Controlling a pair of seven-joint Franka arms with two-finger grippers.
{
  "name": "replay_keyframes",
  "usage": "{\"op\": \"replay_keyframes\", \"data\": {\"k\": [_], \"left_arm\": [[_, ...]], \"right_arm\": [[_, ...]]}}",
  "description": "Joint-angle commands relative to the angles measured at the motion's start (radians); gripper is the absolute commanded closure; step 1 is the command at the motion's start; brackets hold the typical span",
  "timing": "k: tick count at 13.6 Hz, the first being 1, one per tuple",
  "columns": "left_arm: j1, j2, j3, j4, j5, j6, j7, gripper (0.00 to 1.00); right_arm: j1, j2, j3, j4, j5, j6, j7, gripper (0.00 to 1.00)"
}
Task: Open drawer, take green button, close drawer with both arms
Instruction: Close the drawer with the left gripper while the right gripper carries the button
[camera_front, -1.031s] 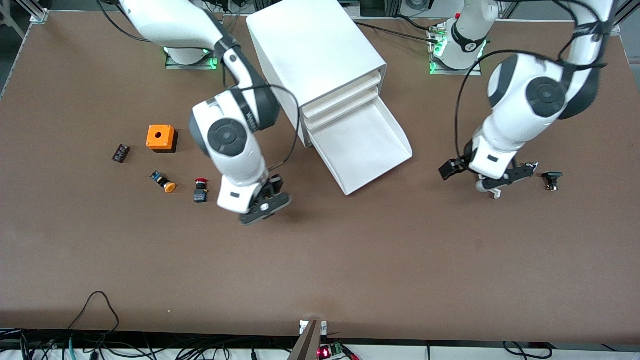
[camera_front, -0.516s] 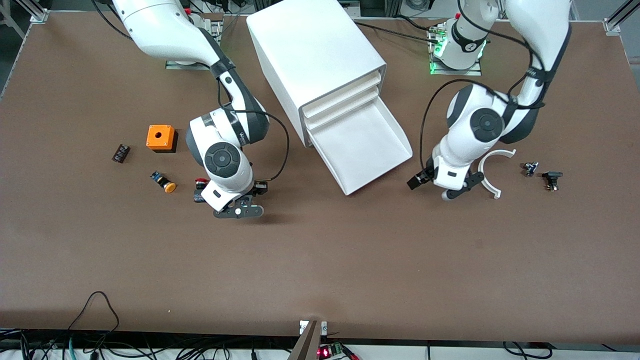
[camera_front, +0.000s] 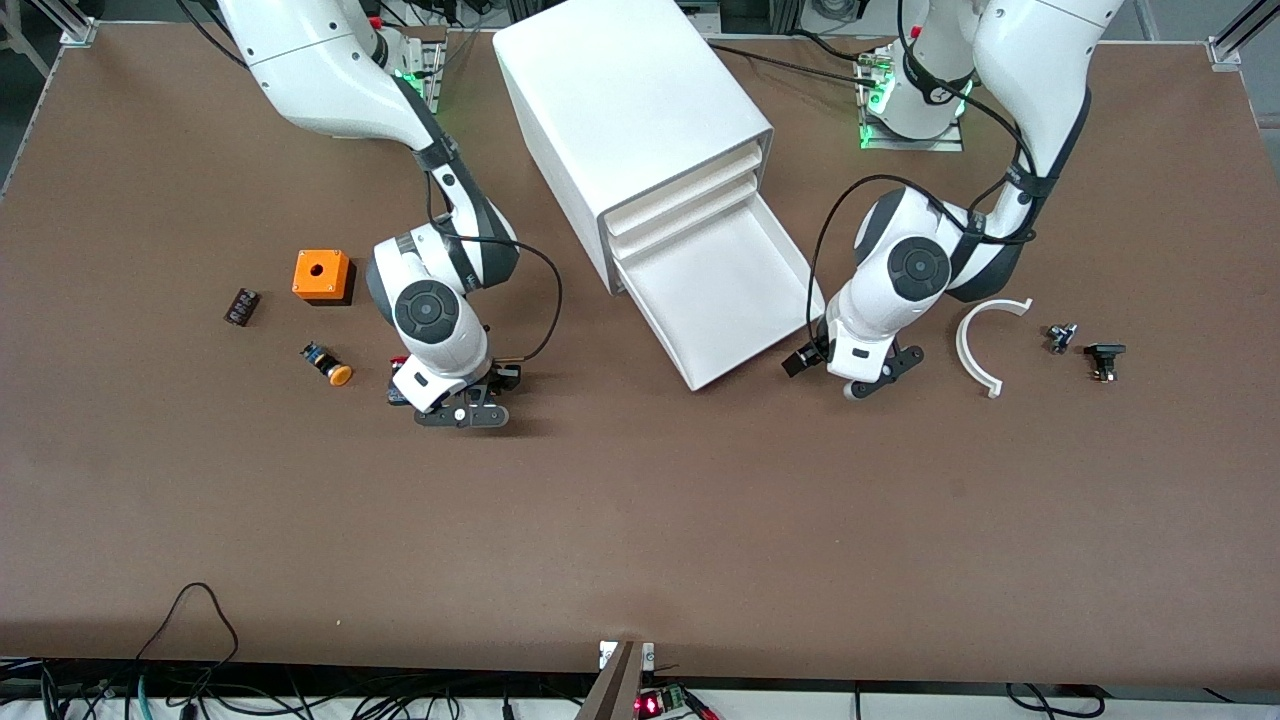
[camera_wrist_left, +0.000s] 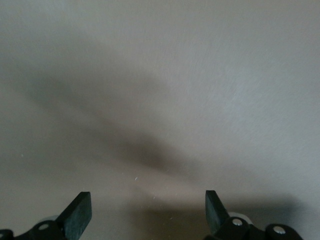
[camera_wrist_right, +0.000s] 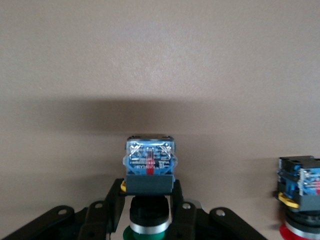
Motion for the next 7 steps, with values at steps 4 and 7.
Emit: {"op": "replay_keyframes", "data": {"k": [4,7], "left_arm": [[-0.076,-0.022,-0.016,-0.047,0.017,-0.003,-0.009,0.0],[-0.076,-0.056,-0.107,-0.095,0.017,-0.028,-0.005,0.0]], "right_arm": [[-0.012,-0.085,0.005,-0.01,0.005,-0.025,0.133,0.0],[-0.018,-0.123,0.003,0.134,0.005,-0.235,0.135,0.0]]}}
